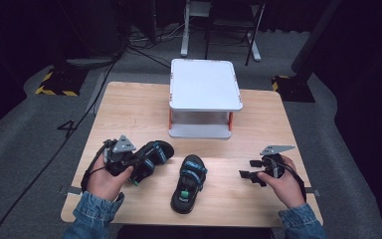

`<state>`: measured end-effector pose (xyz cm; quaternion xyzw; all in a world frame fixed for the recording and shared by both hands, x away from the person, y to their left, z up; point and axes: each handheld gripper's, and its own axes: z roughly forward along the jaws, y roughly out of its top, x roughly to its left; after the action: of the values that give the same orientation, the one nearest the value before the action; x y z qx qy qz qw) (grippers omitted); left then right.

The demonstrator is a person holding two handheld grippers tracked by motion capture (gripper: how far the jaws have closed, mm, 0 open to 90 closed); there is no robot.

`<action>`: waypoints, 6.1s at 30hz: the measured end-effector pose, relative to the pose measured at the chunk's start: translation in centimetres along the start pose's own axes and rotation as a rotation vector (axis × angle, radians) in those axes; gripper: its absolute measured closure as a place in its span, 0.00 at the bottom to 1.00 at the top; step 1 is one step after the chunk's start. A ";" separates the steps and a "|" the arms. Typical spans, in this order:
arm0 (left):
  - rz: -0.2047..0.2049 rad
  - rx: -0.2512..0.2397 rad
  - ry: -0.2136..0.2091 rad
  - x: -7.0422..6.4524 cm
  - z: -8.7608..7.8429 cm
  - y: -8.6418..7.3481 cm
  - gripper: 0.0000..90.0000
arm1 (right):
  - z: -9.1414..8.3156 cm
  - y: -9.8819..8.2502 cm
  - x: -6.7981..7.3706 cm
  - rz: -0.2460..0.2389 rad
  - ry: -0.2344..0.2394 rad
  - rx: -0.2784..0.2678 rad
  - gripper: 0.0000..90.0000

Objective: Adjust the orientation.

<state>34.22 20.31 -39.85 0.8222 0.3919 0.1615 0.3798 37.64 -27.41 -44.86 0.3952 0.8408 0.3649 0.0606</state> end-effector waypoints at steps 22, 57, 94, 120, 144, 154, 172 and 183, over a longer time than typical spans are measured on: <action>-0.030 -0.097 0.150 3.9 2.9 -1.1 0.31 | -0.7 -1.5 -0.2 0.035 -0.012 -0.001 0.35; -0.007 0.255 0.006 2.8 1.4 -2.0 0.89 | 0.7 0.2 0.6 -0.003 0.043 0.004 0.34; -0.110 -0.171 0.037 0.3 9.7 7.0 0.90 | -4.2 -5.2 0.6 0.115 -0.085 -0.042 0.34; -0.074 -0.041 -0.166 -0.8 13.9 6.3 0.63 | -3.3 -4.6 0.8 0.088 -0.062 -0.030 0.34; -0.025 0.134 -0.010 -0.1 8.4 3.4 0.36 | -1.5 -2.5 0.5 0.033 -0.009 -0.018 0.34; -0.014 0.215 -0.036 -1.0 11.7 1.5 0.74 | -0.8 -2.0 0.7 0.023 0.004 -0.006 0.34; 0.021 0.041 -0.048 0.1 13.5 2.2 0.95 | -1.9 -3.7 0.4 0.059 -0.036 -0.005 0.34; 0.034 -0.022 -0.037 0.2 15.8 3.6 0.88 | -3.4 -5.6 0.2 0.107 -0.077 -0.009 0.34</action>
<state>45.08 11.16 -47.58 0.8273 0.3691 0.1572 0.3933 32.65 -31.53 -46.07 0.4530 0.8139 0.3561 0.0751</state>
